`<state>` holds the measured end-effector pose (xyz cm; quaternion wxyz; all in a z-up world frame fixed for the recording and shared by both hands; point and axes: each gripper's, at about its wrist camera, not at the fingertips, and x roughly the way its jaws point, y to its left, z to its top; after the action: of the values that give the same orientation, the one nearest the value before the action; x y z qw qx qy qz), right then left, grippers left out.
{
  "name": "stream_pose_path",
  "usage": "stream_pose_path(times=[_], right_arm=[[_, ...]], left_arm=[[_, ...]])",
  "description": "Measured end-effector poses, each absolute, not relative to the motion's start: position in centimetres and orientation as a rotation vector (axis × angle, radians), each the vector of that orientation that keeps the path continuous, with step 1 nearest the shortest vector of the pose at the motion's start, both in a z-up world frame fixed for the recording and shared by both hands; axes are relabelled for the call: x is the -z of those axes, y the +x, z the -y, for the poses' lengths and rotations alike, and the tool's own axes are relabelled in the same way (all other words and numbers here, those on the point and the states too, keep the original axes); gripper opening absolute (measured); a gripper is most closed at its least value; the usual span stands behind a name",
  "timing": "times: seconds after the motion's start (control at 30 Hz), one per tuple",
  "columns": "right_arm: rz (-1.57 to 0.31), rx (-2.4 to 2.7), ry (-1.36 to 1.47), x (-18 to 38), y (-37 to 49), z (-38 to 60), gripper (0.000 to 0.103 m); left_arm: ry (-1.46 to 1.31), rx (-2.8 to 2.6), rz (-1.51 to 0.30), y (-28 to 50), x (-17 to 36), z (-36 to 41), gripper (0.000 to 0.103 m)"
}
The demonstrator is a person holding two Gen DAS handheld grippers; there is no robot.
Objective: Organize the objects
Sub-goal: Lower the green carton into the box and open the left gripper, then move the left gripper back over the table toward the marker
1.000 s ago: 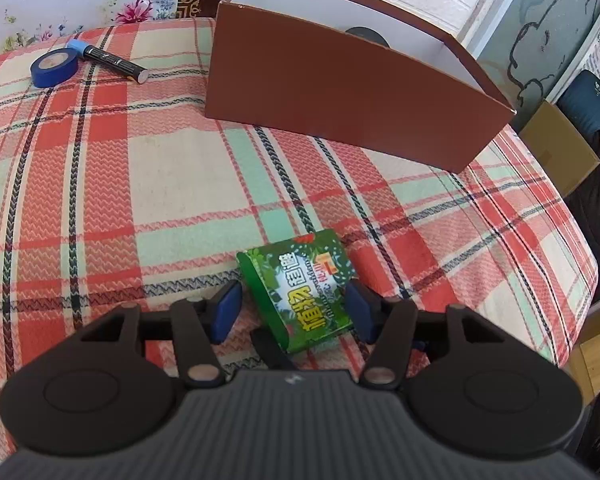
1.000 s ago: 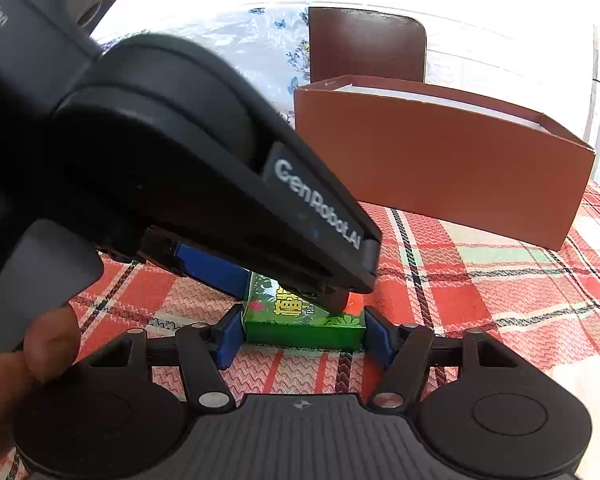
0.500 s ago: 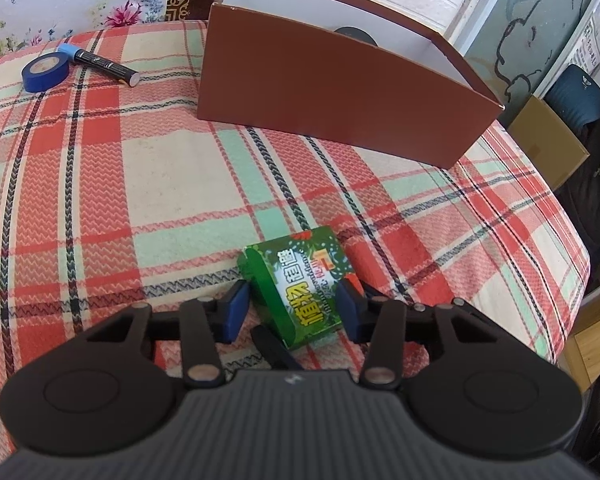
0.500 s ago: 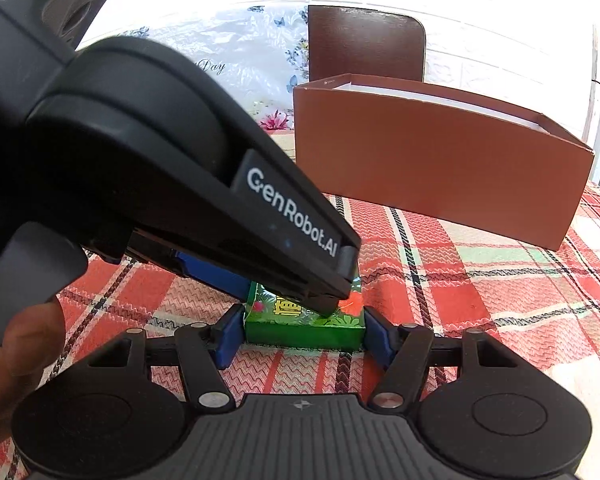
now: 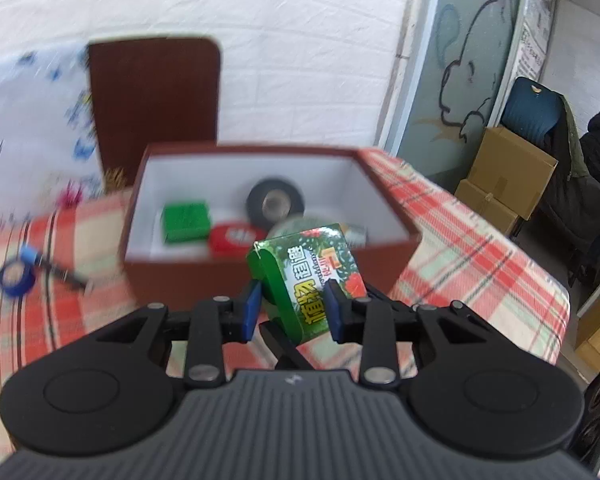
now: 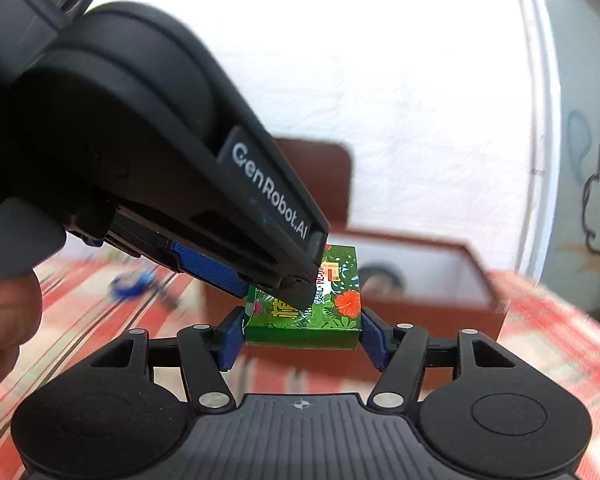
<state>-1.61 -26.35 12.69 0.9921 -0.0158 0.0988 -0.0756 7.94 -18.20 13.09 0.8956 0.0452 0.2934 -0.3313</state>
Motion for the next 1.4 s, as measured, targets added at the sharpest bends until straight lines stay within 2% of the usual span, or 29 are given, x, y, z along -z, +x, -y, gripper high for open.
stream_pose_path(times=[0.17,0.4,0.43,0.5,0.73,0.83,1.1,1.3,1.4], right_arm=[[-0.18,0.215,-0.019,-13.9,2.8,31.7,0.059],[-0.339,0.249,-0.01,-11.4,10.5,37.3,0.061],[-0.337,0.258,-0.026,-11.0,10.8,37.4,0.062],[-0.295,0.272,-0.054,-10.6,10.6,37.3,0.071],[-0.236,0.281,-0.062,-10.3,10.1,37.5,0.072],[-0.246,0.287,-0.045,-10.7,9.5,37.6,0.069],[-0.216,0.327,0.053,-11.6,4.2,36.0,0.072],[-0.228,0.331,0.062,-10.7,-2.1,31.1,0.072],[-0.312,0.281,0.097,-8.0,3.4,29.7,0.072]], left_arm=[[0.127,0.719,-0.551,11.3,-14.2,23.9,0.036],[0.158,0.702,-0.676,17.4,-11.2,30.8,0.037],[0.16,0.695,-0.693,18.1,-10.6,31.3,0.037],[0.155,0.696,-0.706,18.7,-10.0,31.5,0.038],[0.134,0.717,-0.693,19.4,-9.8,31.3,0.042],[0.153,0.705,-0.674,18.4,-10.3,30.6,0.042],[0.11,0.624,-0.602,14.7,-12.2,24.2,0.047],[0.073,0.54,-0.632,12.4,-10.7,18.4,0.047],[0.079,0.488,-0.69,11.7,-8.5,15.2,0.047]])
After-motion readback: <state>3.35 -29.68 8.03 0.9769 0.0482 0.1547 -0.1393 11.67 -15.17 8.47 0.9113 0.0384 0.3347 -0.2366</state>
